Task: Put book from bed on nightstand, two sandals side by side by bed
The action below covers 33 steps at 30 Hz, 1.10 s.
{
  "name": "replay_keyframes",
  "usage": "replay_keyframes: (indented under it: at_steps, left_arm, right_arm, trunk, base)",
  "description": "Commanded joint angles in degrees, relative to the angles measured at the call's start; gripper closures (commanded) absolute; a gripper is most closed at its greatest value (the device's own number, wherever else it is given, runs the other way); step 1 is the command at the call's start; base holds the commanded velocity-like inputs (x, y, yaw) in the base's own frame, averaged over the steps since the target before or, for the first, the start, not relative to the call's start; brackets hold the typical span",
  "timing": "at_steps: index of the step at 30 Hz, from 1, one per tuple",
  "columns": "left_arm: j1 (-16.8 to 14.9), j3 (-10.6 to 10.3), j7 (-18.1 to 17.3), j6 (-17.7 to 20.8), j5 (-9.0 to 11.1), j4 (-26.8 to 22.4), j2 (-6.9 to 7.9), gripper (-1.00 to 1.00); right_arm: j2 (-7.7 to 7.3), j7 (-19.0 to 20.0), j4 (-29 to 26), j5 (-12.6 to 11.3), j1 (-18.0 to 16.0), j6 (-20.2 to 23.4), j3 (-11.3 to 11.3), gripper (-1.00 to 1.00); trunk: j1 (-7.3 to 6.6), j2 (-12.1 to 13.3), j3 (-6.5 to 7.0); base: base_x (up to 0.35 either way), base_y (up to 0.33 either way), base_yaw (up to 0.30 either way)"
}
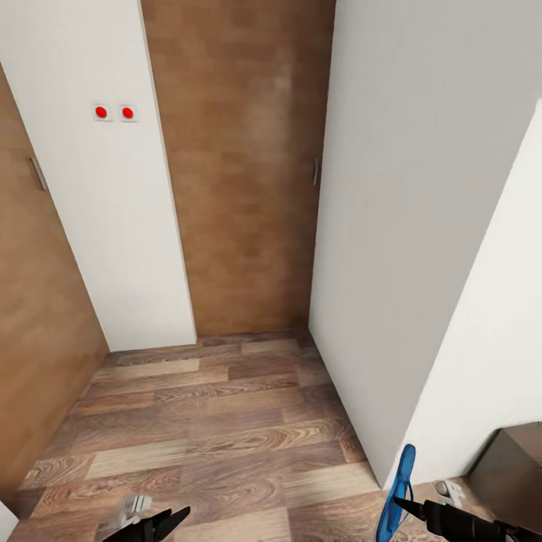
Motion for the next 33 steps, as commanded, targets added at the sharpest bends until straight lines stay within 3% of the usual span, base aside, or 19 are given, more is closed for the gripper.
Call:
replay_keyframes:
  at_steps: [1, 24, 33]
  left_arm:
    - [0.0, 0.1, -0.2, 0.6, 0.3, 0.0, 0.01, -1.00]
    - [0.0, 0.0, -0.1, 0.6, 0.3, 0.0, -0.29, -1.00]
    - [0.0, 0.0, -0.1, 0.6, 0.3, 0.0, -0.29, -1.00]
  right_arm:
    - [0.03, 0.2, 0.0, 0.1, -0.1, 0.6, -0.5, 1.00]
    - [0.21, 0.2, 0.0, 0.1, -0.1, 0.6, -0.5, 1.00]
    - [0.42, 0.2, 0.0, 0.1, 0.0, 0.6, -0.5, 1.00]
  trunk:
    - [-0.01, 0.0, -0.06]
    - [-0.01, 0.0, -0.06]
    - [-0.01, 0.0, -0.06]
  base:
    - [0.000, 0.000, -0.267]
    - [0.002, 0.000, -0.211]
    - [0.262, 0.000, -0.018]
